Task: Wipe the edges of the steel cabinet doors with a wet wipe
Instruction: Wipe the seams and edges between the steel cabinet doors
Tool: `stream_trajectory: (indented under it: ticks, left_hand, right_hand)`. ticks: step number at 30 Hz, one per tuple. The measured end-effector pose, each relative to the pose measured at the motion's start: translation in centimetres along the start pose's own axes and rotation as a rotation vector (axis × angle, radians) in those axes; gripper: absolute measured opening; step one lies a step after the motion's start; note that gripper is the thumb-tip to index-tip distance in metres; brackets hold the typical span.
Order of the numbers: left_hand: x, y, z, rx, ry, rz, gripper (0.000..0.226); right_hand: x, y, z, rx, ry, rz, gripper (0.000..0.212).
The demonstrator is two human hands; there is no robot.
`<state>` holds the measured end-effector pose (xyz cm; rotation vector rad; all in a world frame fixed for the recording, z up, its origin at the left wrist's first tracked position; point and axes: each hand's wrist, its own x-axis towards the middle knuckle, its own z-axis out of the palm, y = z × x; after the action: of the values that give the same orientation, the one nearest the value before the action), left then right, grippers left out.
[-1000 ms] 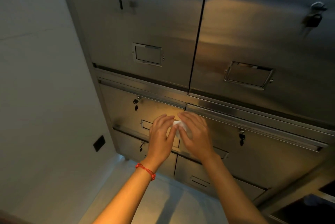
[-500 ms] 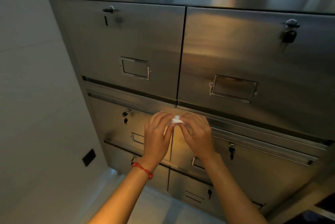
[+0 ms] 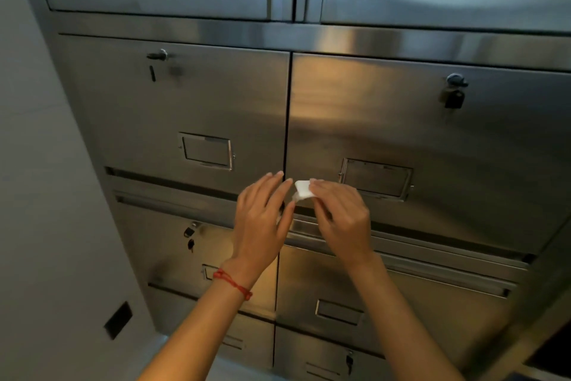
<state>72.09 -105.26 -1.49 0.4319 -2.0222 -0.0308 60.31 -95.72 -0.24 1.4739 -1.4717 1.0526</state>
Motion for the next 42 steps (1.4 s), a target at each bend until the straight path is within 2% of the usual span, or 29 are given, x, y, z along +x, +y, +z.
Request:
stream_trajectory:
  ticks: [10,22,31,42]
  left_hand:
    - [6.5,-3.7,-0.5,-0.060,-0.002,0.094,0.038]
    - [13.5,-7.1,-2.4,-0.106,0.098,0.258,0.039]
    - [18.9,-6.7,-3.6,-0.165,0.194,0.352,0.037]
    - [23.5,-5.0,-2.3,-0.123,0.258,0.359,0.039]
  right_hand:
    - [6.2,-0.6,2.4,-0.150,0.127,0.008,0.025]
    - [12.8,-1.4,4.7,-0.243,0.247,0.017,0.020]
    - [17.6,-1.2,3.8,-0.323,0.360,-0.012,0.024]
    - [21.3,2.1,2.2,-0.347,0.416,-0.010,0.025]
